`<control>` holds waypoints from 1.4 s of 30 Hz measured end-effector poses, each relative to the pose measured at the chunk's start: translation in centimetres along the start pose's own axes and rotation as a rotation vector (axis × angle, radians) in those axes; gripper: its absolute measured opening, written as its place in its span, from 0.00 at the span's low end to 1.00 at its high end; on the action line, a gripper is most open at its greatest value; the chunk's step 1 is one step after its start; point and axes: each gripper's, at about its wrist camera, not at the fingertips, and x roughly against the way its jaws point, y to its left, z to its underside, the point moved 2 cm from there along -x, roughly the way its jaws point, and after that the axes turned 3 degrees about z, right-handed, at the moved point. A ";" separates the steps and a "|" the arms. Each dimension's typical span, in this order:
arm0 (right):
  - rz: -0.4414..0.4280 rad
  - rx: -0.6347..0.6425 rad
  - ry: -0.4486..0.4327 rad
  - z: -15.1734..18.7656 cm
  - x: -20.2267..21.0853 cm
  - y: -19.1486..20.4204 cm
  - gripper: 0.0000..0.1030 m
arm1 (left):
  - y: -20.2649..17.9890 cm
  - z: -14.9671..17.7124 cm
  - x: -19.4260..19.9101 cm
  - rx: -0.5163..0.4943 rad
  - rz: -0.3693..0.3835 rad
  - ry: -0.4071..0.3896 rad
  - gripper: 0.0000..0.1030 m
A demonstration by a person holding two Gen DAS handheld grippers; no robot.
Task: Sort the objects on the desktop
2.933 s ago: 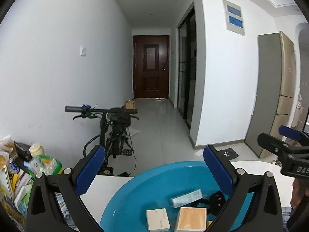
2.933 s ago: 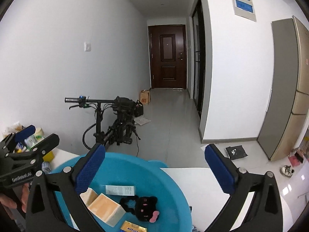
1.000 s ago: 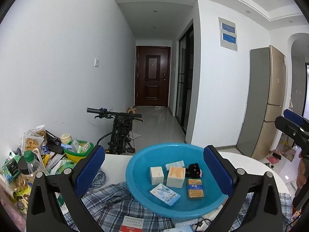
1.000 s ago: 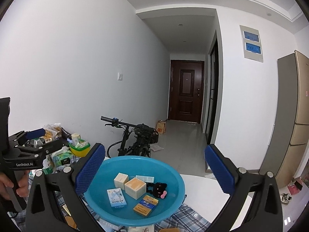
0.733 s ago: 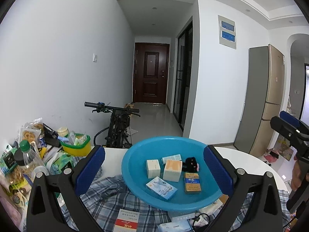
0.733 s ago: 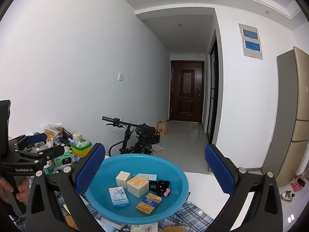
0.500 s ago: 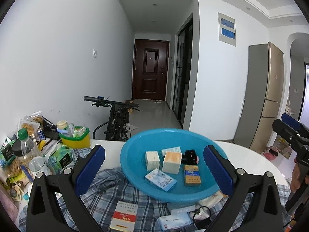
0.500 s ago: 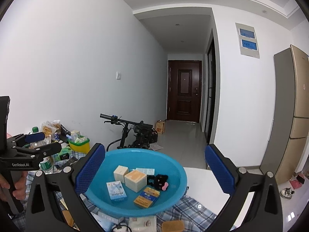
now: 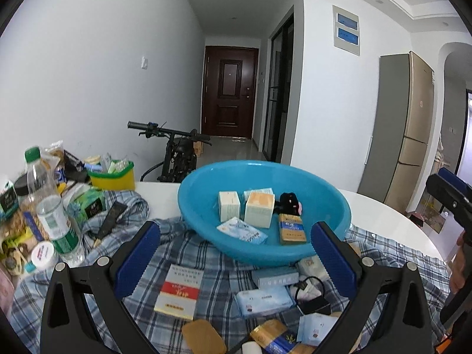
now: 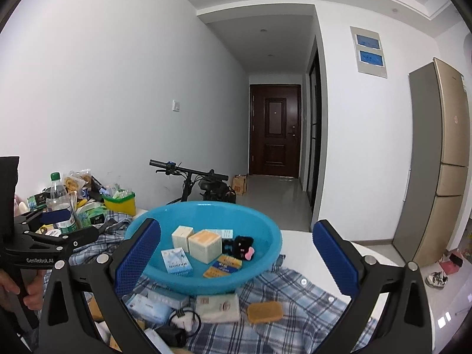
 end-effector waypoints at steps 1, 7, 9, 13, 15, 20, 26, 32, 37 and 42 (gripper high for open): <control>0.003 0.003 0.003 0.3 0.1 0.0 1.00 | 0.0 0.4 0.0 0.003 -0.001 0.004 1.00; 0.006 -0.013 0.026 2.5 -0.1 0.0 1.00 | 0.4 2.7 -0.4 0.017 0.019 0.034 1.00; -0.009 -0.016 0.046 3.3 -0.4 0.0 1.00 | 0.5 3.4 -0.4 0.025 0.025 0.036 1.00; 0.004 -0.025 0.082 5.3 -0.9 -0.1 1.00 | 0.9 4.7 -0.1 0.026 0.011 0.025 1.00; 0.010 -0.031 0.090 6.2 -1.0 -0.2 1.00 | 1.1 5.1 0.2 0.030 0.003 0.012 1.00; 0.045 -0.045 0.072 7.7 -0.5 -0.5 1.00 | 1.1 6.0 1.1 0.023 -0.002 -0.034 1.00; 0.074 -0.027 0.033 8.4 0.5 -0.4 1.00 | 0.6 6.7 2.4 -0.009 -0.026 -0.106 1.00; 0.077 -0.045 0.037 9.1 1.7 -0.3 1.00 | 0.3 7.2 3.6 -0.008 -0.017 -0.118 1.00; 0.100 -0.024 0.019 9.5 2.7 0.1 1.00 | -0.2 7.9 4.4 -0.040 -0.041 -0.127 1.00; 0.089 -0.007 0.014 9.7 3.1 0.9 1.00 | -0.2 8.3 4.7 -0.041 -0.052 -0.125 1.00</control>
